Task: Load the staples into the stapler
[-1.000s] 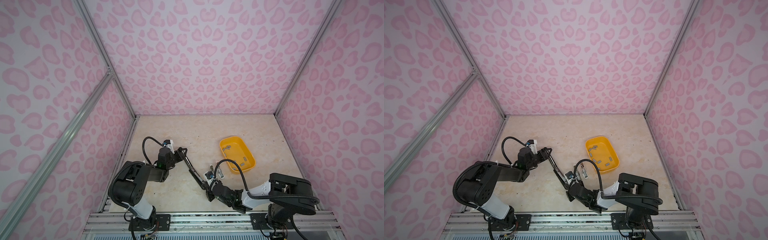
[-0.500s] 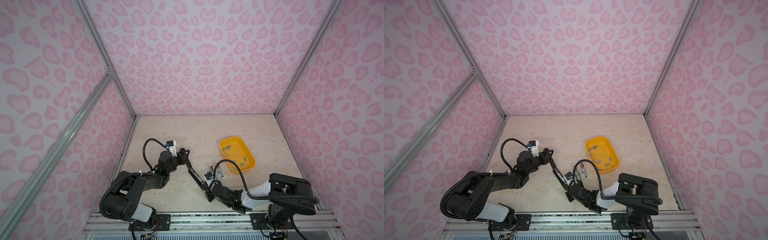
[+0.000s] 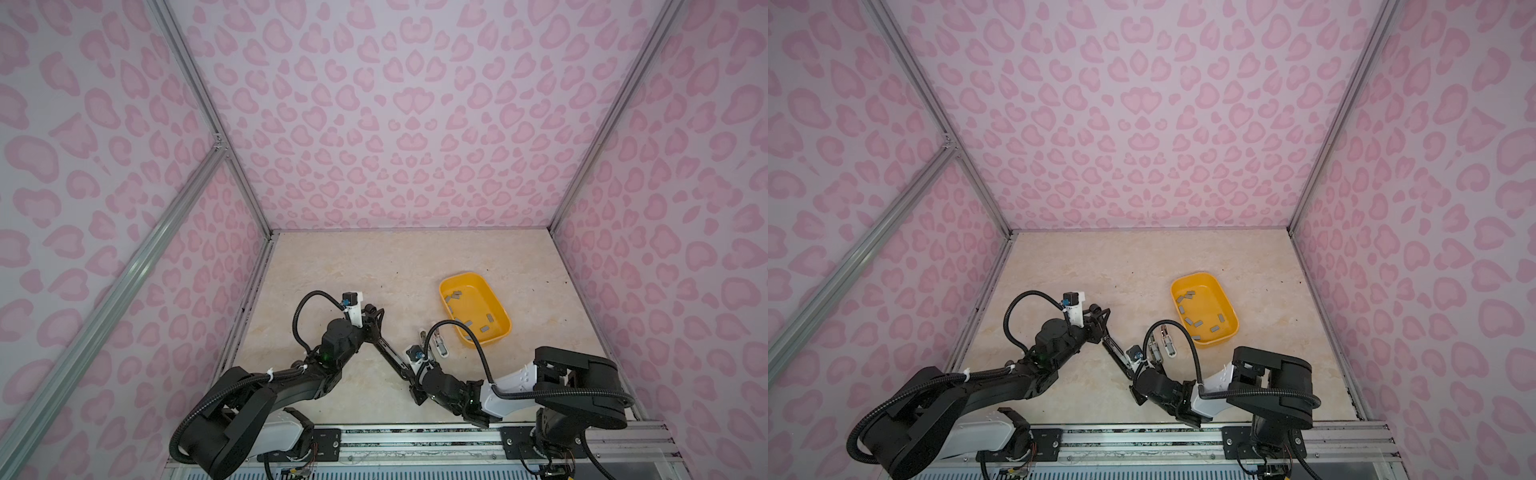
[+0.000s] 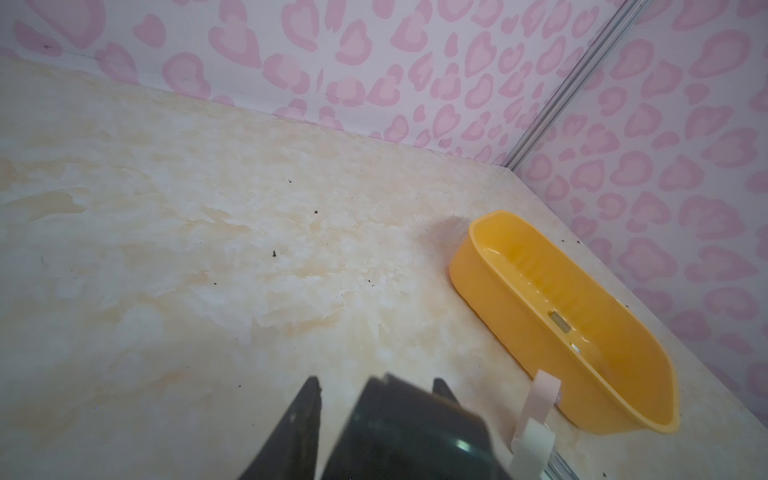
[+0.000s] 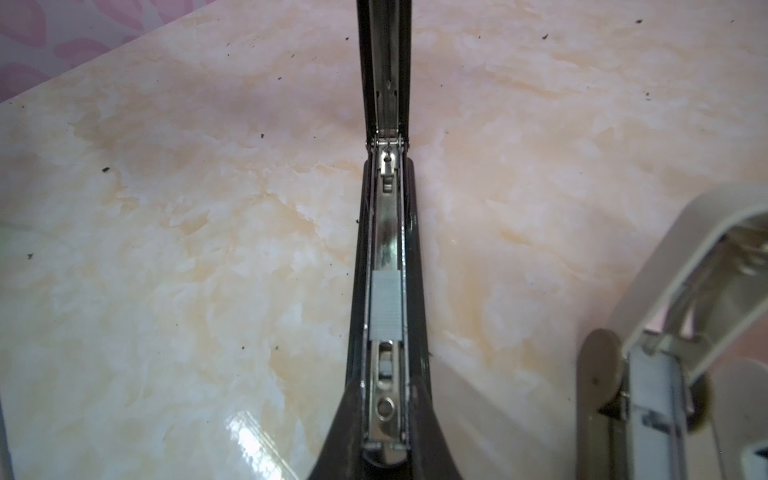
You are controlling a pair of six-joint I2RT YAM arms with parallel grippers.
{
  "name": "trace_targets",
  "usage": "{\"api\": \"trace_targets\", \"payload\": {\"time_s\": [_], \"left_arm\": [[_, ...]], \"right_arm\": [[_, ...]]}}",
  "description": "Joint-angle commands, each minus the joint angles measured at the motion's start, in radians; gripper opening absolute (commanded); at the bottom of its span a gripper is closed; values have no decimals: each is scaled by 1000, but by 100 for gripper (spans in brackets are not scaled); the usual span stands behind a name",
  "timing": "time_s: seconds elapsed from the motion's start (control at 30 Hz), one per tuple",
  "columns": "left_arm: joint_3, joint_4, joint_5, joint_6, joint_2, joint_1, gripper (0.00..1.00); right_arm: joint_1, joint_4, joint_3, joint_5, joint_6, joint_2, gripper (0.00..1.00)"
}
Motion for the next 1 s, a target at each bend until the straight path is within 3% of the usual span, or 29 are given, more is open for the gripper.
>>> {"api": "trace_targets", "payload": {"time_s": [0.0,0.27,0.8,0.97], "left_arm": [[-18,40,12,19,-36,-39,43],[-60,46,-4,79,-74,-129,47],[-97,46,-7,114,-108,-189,56],[-108,58,-3,128,-107,-205,69]], "right_arm": [[1,62,-5,5,6,6,5],[0,93,-10,-1,11,19,5],[4,119,-13,-5,16,31,4],[5,125,-8,-9,17,44,5]]}}
